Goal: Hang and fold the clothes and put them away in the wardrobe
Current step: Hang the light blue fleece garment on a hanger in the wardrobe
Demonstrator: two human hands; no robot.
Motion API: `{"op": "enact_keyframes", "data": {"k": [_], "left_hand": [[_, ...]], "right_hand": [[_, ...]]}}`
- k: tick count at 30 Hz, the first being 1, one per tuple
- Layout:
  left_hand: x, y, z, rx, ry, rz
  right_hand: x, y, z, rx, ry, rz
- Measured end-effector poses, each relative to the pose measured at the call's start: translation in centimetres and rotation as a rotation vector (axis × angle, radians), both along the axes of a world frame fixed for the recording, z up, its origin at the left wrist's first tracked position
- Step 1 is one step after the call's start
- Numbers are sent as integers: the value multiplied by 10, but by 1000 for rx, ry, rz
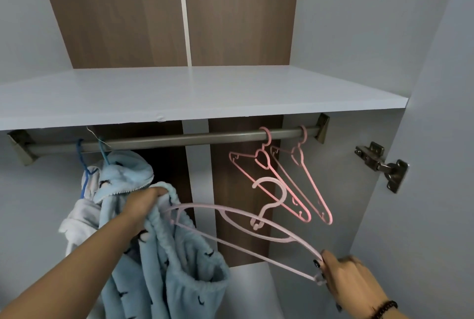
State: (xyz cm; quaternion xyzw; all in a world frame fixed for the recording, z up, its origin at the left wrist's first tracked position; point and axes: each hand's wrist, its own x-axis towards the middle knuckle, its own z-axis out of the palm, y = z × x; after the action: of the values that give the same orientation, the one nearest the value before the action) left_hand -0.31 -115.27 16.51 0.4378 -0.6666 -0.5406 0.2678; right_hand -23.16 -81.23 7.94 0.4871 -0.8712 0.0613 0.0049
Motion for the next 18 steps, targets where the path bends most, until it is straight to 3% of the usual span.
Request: {"op": "enact_keyframes", "data": {"k": [3,6,9,13,18], "left_hand": [[-10,2,-5,32,-43,56],[-17,8,-3,-46,-93,-34],[-18,14,2,-112,-119,-87],[-27,32,7,-196,-124,-221],[-39,42,7,-279,-117,-269]], "right_hand": [[-4,0,-1,26,58,-20],[-8,0,2,11,58,-16],[-18,1,5,-193,144,93],[-10,-11,19,-258,-37,231],[11,-40,24,-273,-18,360]]}}
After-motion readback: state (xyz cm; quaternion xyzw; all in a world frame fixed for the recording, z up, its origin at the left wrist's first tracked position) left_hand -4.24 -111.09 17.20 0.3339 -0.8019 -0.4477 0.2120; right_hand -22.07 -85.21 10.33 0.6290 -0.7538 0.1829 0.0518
